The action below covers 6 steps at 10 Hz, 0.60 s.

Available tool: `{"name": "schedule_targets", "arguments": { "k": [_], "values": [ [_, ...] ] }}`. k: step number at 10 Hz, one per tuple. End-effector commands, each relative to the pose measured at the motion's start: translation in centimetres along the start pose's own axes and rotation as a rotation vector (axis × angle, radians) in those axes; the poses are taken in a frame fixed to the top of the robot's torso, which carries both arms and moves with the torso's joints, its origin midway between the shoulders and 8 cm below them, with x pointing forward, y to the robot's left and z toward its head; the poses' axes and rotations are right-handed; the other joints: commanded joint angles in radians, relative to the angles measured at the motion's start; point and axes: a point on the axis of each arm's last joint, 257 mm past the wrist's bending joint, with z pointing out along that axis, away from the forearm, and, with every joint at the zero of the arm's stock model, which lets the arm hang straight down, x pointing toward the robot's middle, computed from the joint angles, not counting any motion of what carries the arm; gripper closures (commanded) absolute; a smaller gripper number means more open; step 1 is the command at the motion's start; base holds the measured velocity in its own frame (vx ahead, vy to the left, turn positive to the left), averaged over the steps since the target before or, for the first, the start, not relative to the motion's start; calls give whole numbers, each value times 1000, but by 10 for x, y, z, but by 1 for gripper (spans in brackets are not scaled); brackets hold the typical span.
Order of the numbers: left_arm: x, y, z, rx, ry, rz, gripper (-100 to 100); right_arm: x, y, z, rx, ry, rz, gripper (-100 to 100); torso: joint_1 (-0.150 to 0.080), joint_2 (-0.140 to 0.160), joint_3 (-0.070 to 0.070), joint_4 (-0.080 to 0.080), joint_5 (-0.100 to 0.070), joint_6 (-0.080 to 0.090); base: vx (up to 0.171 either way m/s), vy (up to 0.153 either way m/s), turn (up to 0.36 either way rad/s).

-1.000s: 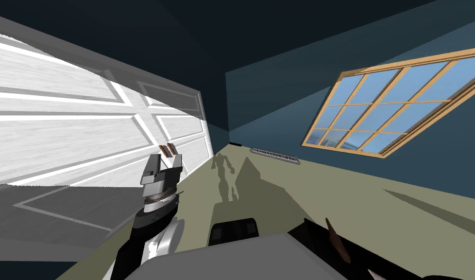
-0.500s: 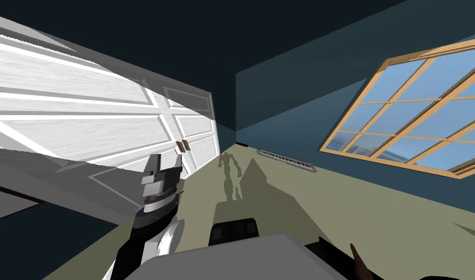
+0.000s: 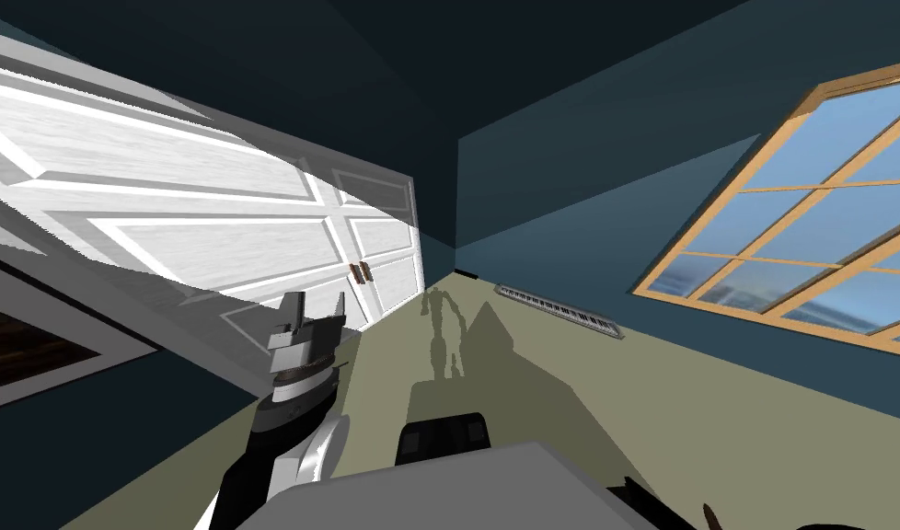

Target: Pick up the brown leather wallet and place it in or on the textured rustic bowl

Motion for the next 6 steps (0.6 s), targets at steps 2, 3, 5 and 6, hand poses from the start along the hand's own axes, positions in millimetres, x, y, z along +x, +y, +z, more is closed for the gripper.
{"name": "schedule_targets", "arguments": {
  "k": [2, 3, 5, 6],
  "values": [
    [0, 0, 0, 0, 0, 0, 0, 57, -6, -28, -11, 140, -88, -100, 0, 0, 0, 0, 0, -1, -6, -9, 231],
    [0, 0, 0, 0, 0, 0, 0, 81, -8, -42, -19, 198, -125, -100, -1, 0, 0, 0, 0, 0, -9, -20, 187],
    [0, 0, 0, 0, 0, 0, 0, 103, -12, -57, -27, 252, -159, -100, 0, 0, 0, 0, 0, 0, -10, -2, 87],
    [0, 0, 0, 0, 0, 0, 0, 123, -15, -71, -34, 301, -190, -100, 1, 0, 0, 0, 0, 0, -11, 14, 78]
  ]
}}
